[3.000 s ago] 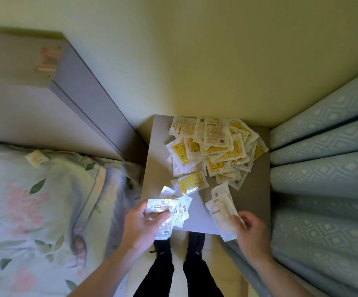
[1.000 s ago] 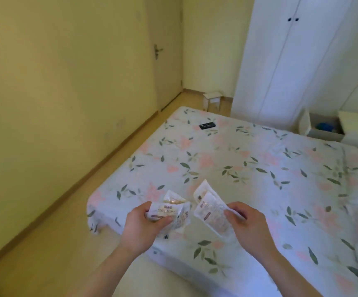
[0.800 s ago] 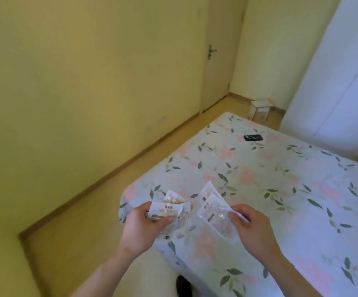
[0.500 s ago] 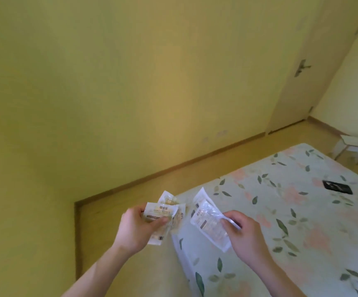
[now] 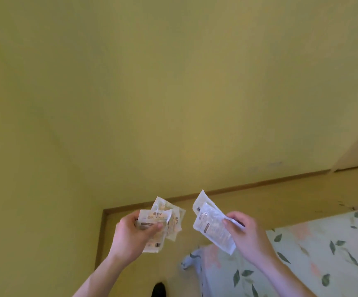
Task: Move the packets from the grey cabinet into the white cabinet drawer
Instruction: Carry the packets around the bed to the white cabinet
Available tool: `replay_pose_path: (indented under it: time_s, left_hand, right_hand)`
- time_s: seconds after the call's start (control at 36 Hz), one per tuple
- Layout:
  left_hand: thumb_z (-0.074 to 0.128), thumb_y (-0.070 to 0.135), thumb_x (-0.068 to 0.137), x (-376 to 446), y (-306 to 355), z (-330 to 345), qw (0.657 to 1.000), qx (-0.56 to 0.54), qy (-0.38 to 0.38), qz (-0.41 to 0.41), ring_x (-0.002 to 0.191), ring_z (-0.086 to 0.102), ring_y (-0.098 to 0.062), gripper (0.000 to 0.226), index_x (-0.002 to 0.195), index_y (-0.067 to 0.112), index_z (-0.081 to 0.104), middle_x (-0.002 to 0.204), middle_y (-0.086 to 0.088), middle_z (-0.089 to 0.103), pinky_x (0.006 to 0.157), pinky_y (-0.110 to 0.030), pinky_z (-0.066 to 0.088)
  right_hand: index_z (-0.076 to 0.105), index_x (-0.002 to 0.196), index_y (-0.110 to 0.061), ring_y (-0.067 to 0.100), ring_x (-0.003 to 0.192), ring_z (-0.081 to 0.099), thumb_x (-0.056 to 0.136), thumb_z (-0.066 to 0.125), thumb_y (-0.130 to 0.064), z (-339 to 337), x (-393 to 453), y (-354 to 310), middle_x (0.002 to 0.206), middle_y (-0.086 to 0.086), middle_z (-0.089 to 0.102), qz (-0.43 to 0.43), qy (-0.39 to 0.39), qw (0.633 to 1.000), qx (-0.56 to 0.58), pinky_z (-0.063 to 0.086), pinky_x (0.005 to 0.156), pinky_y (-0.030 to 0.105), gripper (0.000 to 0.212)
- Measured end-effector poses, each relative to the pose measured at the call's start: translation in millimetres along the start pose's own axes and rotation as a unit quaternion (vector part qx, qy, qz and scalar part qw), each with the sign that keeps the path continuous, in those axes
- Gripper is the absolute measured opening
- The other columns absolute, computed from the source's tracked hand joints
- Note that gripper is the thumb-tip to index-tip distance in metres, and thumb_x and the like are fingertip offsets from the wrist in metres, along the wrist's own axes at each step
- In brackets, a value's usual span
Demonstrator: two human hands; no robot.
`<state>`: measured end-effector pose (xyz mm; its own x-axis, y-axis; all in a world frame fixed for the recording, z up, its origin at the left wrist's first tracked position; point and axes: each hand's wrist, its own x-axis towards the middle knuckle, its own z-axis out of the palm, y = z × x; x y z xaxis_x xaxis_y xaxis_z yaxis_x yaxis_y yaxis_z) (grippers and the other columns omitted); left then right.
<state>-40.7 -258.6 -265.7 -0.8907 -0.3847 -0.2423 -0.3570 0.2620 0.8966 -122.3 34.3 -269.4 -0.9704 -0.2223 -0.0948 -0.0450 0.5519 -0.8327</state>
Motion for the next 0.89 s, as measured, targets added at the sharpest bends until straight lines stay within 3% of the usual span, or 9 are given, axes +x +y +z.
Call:
replay_pose_path:
  time_s: [0.11, 0.22, 0.39, 0.53, 0.64, 0.81, 0.89]
  left_hand:
    - [0.087, 0.028, 0.077, 75.7, 8.3, -11.6, 0.999, 0.012, -0.036, -0.006, 0.078, 0.076, -0.010, 0.022, 0.095, 0.022, 0.075, 0.088, 0.009, 0.079, 0.066, -0.032, 0.062]
    - [0.086, 0.030, 0.079, 143.8, 26.8, -6.3, 0.997, 0.042, -0.069, 0.010, 0.075, 0.074, -0.003, 0.020, 0.094, 0.025, 0.074, 0.085, 0.014, 0.078, 0.060, -0.021, 0.057]
    - [0.086, 0.029, 0.078, 228.7, 66.5, 24.5, 0.990, 0.055, -0.127, 0.030, 0.077, 0.074, -0.003, 0.023, 0.097, 0.026, 0.074, 0.089, 0.014, 0.078, 0.065, -0.025, 0.059]
    - [0.086, 0.028, 0.078, 300.7, 108.1, 63.5, 0.983, 0.067, -0.164, 0.052, 0.077, 0.074, -0.004, 0.020, 0.095, 0.027, 0.075, 0.088, 0.013, 0.078, 0.066, -0.025, 0.058]
    - [0.087, 0.027, 0.076, 358.1, 142.5, 105.8, 0.976, 0.078, -0.195, 0.055, 0.081, 0.075, -0.009, 0.022, 0.095, 0.026, 0.076, 0.089, 0.009, 0.078, 0.073, -0.033, 0.061]
    - [0.087, 0.024, 0.077, 431.1, 203.9, 181.7, 0.960, 0.122, -0.234, 0.093, 0.072, 0.073, -0.002, 0.018, 0.091, 0.024, 0.076, 0.084, 0.013, 0.078, 0.058, -0.014, 0.052]
    - [0.087, 0.022, 0.077, 462.3, 233.4, 220.1, 0.954, 0.119, -0.256, 0.104, 0.075, 0.074, -0.005, 0.018, 0.091, 0.022, 0.076, 0.085, 0.010, 0.078, 0.063, -0.023, 0.057]
  right_hand:
    - [0.070, 0.084, -0.026, 0.019, 0.079, 0.065, 0.096, 0.062, -0.033, 17.7, 55.6, -7.7, 0.081, -0.006, 0.069, 0.057, 0.010, 0.998, 0.019, 0.042, 0.063, 0.030, 0.015]
    - [0.069, 0.085, -0.032, 0.004, 0.077, 0.066, 0.096, 0.062, -0.033, 19.7, 100.0, -16.6, 0.083, -0.016, 0.070, 0.096, 0.033, 0.995, 0.016, 0.048, 0.067, 0.029, 0.013]
    - [0.070, 0.076, -0.034, 0.010, 0.071, 0.064, 0.096, 0.062, -0.019, 0.2, 158.5, -22.0, 0.072, -0.010, 0.069, 0.103, 0.077, 0.991, 0.042, 0.046, 0.067, 0.027, 0.026]
    - [0.072, 0.079, -0.029, 0.003, 0.070, 0.066, 0.097, 0.064, -0.022, -24.4, 219.4, -7.6, 0.075, -0.013, 0.073, 0.144, 0.126, 0.980, 0.054, 0.052, 0.069, 0.034, 0.021]
    - [0.071, 0.082, -0.029, -0.002, 0.072, 0.067, 0.096, 0.066, -0.021, -44.7, 273.0, 12.3, 0.078, -0.020, 0.073, 0.157, 0.164, 0.970, 0.083, 0.052, 0.066, 0.027, 0.017]
    - [0.073, 0.083, -0.029, -0.003, 0.072, 0.067, 0.097, 0.065, -0.022, -89.1, 335.1, 39.7, 0.079, -0.017, 0.074, 0.182, 0.205, 0.956, 0.105, 0.050, 0.062, 0.016, 0.017]
    - [0.072, 0.081, -0.031, 0.002, 0.071, 0.067, 0.097, 0.065, -0.025, -121.9, 360.2, 49.4, 0.077, -0.015, 0.072, 0.203, 0.229, 0.947, 0.100, 0.053, 0.066, 0.027, 0.018]
